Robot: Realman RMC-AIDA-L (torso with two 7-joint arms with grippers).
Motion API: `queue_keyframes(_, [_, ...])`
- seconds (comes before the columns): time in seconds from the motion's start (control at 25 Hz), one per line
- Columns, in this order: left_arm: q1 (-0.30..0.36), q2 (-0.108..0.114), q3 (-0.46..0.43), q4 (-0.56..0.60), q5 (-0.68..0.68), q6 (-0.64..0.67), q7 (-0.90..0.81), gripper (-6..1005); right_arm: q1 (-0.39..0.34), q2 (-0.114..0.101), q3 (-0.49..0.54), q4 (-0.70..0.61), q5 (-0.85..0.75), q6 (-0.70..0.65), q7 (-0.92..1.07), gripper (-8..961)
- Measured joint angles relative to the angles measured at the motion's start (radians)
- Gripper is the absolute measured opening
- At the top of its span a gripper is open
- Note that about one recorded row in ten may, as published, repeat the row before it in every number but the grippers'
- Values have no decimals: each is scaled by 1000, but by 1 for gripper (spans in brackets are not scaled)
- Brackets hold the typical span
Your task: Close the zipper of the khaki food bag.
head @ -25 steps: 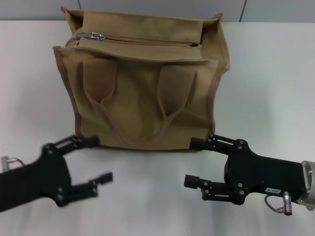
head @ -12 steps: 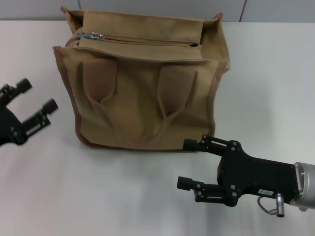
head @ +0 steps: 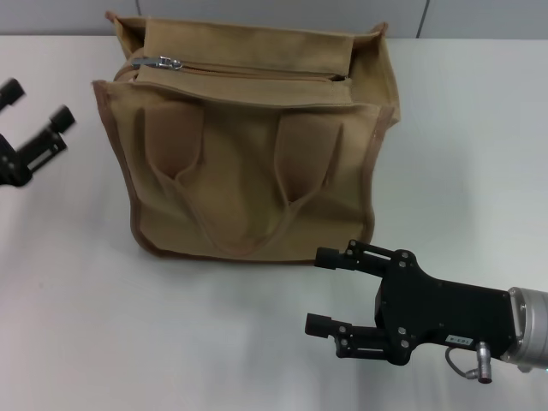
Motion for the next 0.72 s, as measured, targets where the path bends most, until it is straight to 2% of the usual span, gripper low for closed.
queue_keyframes(0.2, [-17,0,33,0,-12,-59,-2,811,1,0,0,14,0,0,-21,784])
queue_keyframes(0.24, [-29,-1,97,0,-7,-76,2,811,3,0,0,17,0,0,-22,784])
queue_keyframes(0.36, [-56,-4,140,-9,-11,-111,4,811,6,0,-1,18,0,0,-22,784])
queue_keyframes(0.44, [-100,-6,139,-52,-15,-163,21,811,8,0,-4,22,0,-1,-23,784])
queue_keyframes(0.56, [-120,-6,135,-77,-36,-180,26,811,8,0,-4,27,0,0,-23,784])
queue_keyframes(0.72, [-128,-6,137,-111,-109,-112,23,811,8,0,-5,32,1,0,-23,784])
